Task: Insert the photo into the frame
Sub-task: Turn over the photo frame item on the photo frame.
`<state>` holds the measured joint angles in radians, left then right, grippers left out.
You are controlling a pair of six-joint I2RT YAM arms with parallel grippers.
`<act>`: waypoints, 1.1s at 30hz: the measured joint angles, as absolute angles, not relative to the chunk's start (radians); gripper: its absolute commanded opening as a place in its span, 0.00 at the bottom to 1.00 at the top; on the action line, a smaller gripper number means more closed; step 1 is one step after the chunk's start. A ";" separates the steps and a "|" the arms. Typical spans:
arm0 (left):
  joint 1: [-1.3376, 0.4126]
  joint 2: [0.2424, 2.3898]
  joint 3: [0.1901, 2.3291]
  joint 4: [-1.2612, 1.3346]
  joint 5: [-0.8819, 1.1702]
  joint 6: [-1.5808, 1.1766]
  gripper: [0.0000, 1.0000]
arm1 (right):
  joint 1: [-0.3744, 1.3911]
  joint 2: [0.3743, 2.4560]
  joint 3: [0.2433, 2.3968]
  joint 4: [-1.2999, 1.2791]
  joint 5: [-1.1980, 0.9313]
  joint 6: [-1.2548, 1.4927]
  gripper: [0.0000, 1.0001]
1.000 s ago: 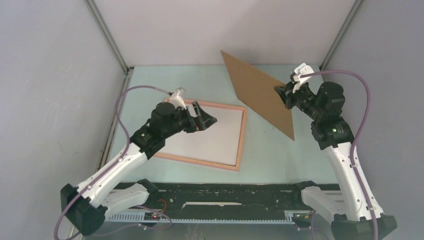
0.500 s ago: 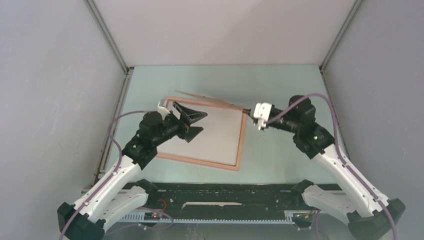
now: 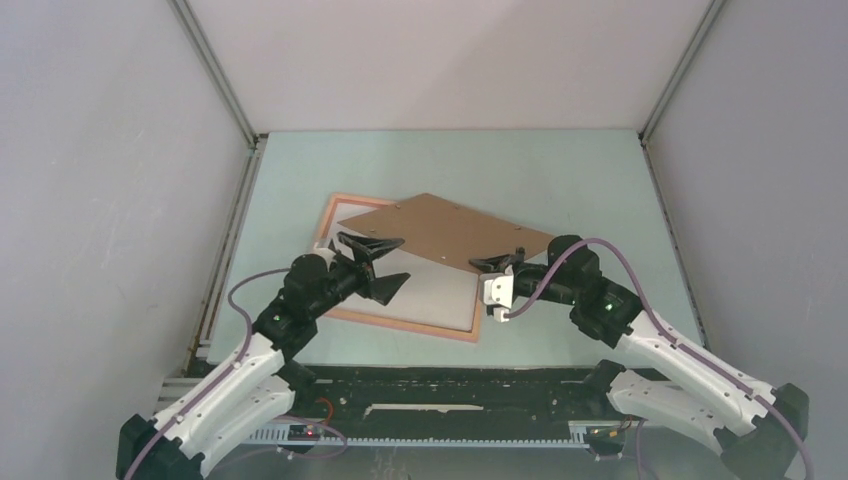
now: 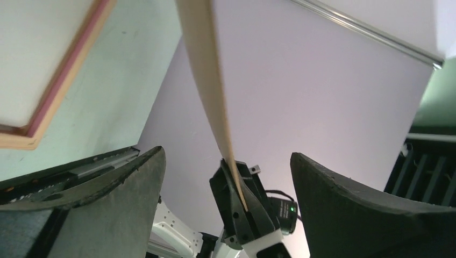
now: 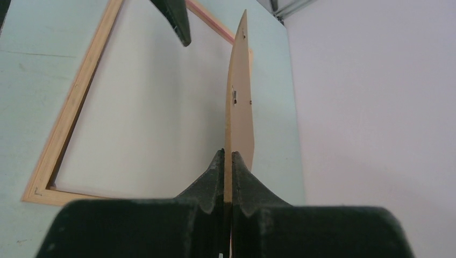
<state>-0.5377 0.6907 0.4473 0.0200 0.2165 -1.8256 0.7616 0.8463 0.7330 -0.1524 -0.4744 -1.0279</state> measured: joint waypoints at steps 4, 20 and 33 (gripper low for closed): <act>-0.554 0.735 0.402 0.039 0.211 -1.870 0.90 | 0.779 0.845 0.674 -0.091 -0.468 -1.034 0.00; -0.613 0.989 0.337 0.399 0.186 -1.849 0.22 | 0.840 0.862 0.541 0.072 -0.424 -1.035 0.00; -0.596 1.122 0.191 0.643 0.160 -1.787 0.00 | 1.046 0.891 0.477 0.019 -0.237 -0.851 1.00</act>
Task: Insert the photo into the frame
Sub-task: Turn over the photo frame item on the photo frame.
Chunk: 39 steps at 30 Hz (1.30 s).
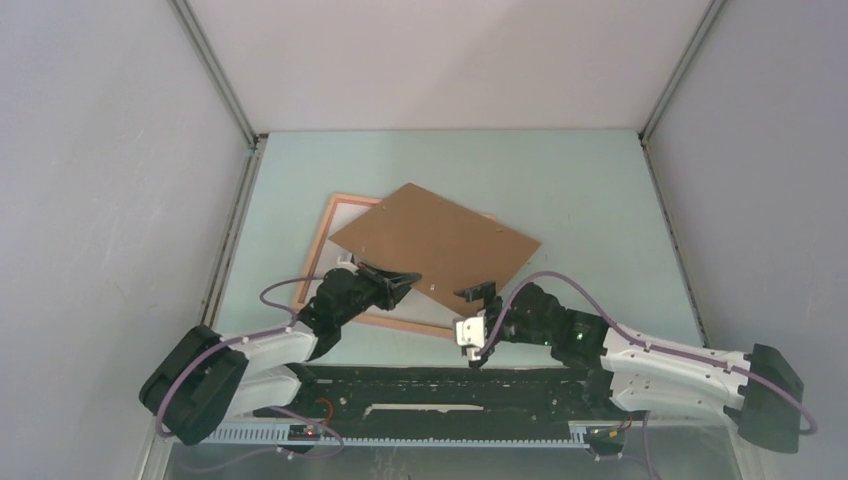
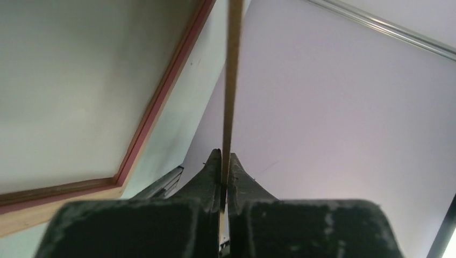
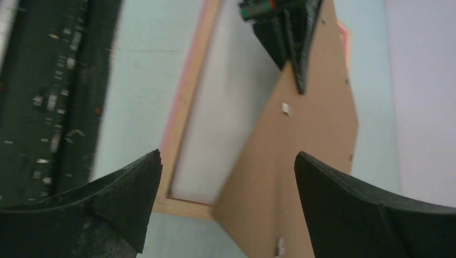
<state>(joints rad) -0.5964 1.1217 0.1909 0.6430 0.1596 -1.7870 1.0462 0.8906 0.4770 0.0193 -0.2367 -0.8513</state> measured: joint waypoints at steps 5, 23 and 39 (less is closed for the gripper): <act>-0.585 1.190 0.186 0.728 0.164 -1.758 0.00 | 1.213 0.852 0.498 -0.078 -0.131 -0.719 1.00; -0.559 1.471 0.109 1.156 0.193 -1.686 0.00 | 0.372 0.825 0.667 -0.250 -0.193 0.604 0.89; -0.559 1.524 0.082 1.304 0.216 -1.701 0.00 | 0.184 1.401 0.217 0.731 -0.585 1.287 0.45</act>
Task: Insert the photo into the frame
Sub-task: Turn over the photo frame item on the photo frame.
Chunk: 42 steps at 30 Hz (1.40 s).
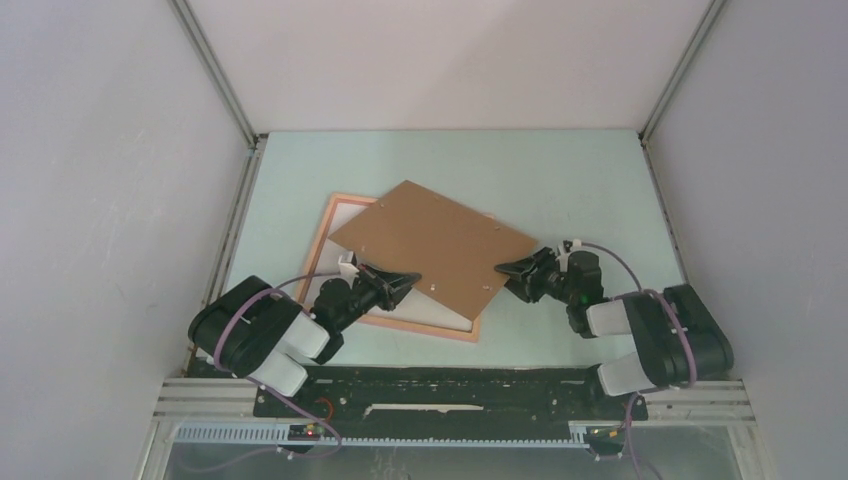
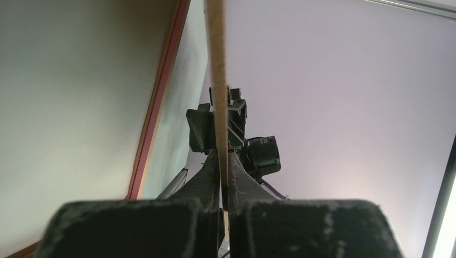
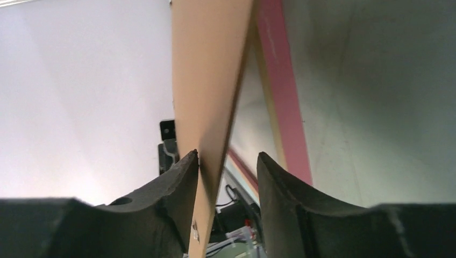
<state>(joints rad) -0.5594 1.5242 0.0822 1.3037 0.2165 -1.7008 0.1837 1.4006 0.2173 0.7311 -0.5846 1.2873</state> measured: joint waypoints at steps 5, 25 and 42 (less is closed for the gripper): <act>-0.559 1.524 0.082 1.301 0.216 -1.700 0.00 | 0.253 1.565 0.190 1.060 -0.566 1.436 0.16; -0.461 0.993 0.039 0.782 0.324 -1.394 0.98 | 0.077 1.785 0.334 1.221 -0.862 1.299 0.00; -0.051 0.808 0.574 -0.402 -0.015 -0.810 1.00 | 0.133 1.813 0.442 1.092 -1.001 1.143 0.00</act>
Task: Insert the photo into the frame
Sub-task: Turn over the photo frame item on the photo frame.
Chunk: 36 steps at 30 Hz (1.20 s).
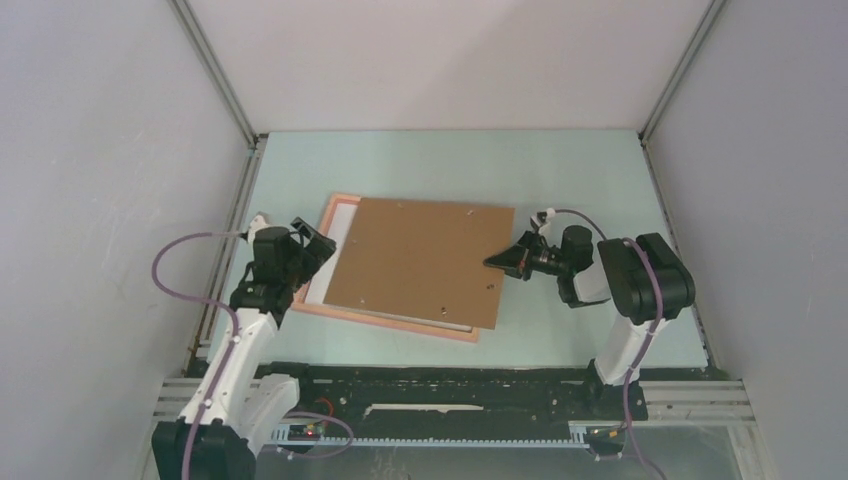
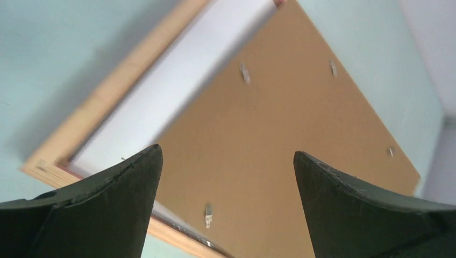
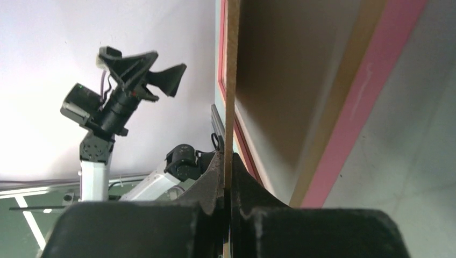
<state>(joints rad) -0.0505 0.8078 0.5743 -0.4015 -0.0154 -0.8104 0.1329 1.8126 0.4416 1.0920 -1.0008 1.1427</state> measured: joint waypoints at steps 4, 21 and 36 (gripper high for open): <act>-0.010 0.906 0.608 -0.332 -0.206 -0.810 1.00 | 0.184 1.832 0.467 1.089 -1.000 1.151 0.00; 0.258 1.456 0.616 0.057 0.041 -0.833 1.00 | 0.246 1.880 0.583 0.950 -0.965 1.127 0.00; 0.279 1.535 0.513 0.419 0.300 -0.971 1.00 | 0.321 1.872 0.747 0.594 -0.859 0.974 0.09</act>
